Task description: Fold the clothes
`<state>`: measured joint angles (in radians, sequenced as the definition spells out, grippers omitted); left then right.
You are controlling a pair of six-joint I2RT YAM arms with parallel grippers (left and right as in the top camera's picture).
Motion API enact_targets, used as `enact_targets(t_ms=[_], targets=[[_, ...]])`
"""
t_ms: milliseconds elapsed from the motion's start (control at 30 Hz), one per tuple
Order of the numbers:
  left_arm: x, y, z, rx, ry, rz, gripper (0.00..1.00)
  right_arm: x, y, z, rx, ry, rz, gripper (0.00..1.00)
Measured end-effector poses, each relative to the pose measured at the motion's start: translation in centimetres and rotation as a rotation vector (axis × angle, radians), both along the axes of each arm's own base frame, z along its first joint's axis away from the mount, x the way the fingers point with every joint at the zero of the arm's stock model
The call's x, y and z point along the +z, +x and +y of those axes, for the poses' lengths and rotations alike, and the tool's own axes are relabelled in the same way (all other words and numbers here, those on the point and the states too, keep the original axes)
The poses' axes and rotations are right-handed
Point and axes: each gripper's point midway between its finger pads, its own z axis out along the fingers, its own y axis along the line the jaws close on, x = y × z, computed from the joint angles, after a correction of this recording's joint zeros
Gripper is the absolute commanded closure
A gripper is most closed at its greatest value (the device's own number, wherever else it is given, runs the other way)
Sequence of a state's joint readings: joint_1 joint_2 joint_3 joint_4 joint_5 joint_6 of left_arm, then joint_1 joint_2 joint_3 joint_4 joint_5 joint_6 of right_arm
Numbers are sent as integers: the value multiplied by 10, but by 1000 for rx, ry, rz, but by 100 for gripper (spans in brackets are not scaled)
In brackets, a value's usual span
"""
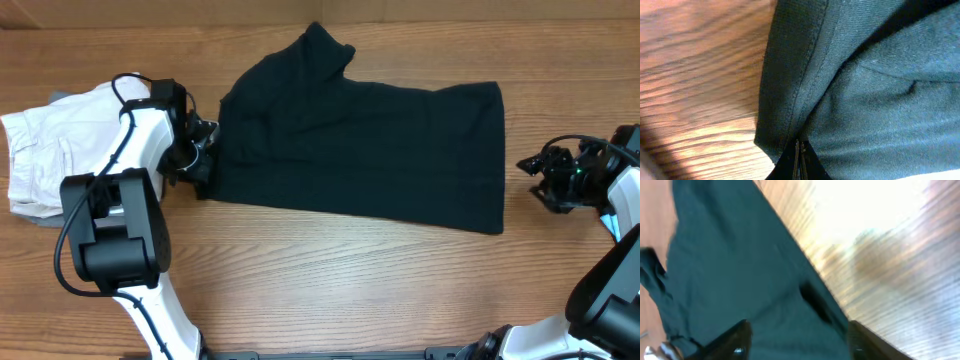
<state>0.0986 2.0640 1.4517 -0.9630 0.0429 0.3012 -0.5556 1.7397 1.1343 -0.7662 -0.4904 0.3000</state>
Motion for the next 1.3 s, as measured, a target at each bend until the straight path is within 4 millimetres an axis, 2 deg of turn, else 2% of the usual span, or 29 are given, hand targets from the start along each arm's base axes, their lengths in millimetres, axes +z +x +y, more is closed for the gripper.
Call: enact_targets(t_ms=[167, 233, 267, 367, 500, 533, 567, 667, 800, 933, 1033, 1133, 1300], targets=[[0, 3, 5, 13, 24, -11, 96, 8, 23, -5, 35, -67, -100, 43], [0, 4, 6, 13, 28, -13, 95, 10, 33, 2, 71, -92, -135, 43], [0, 4, 6, 13, 29, -16, 94, 10, 36, 8, 90, -98, -137, 38], [0, 5, 6, 14, 32, -19, 92, 1, 35, 29, 147, -129, -85, 34], [0, 5, 7, 14, 35, -18, 91, -26, 20, 48, 197, -169, 53, 34], [0, 5, 7, 14, 35, -18, 91, -32, 14, 48, 193, -174, 91, 36], [0, 5, 7, 14, 36, -19, 90, -37, 8, 46, 187, -181, 126, 43], [0, 7, 7, 15, 36, -29, 89, -44, -2, 41, 169, -197, 181, 47], [0, 10, 7, 17, 37, -40, 88, -45, -4, 40, 159, -201, 193, 48], [0, 10, 8, 17, 37, -40, 87, -48, -3, 40, 151, -201, 188, 57], [0, 10, 8, 17, 38, -41, 87, -52, -8, 43, 155, -189, 199, 73], [0, 10, 8, 17, 38, -41, 87, -53, -11, 45, 158, -182, 207, 96], [0, 11, 8, 17, 39, -43, 88, -52, -6, 42, 142, -170, 183, 96]])
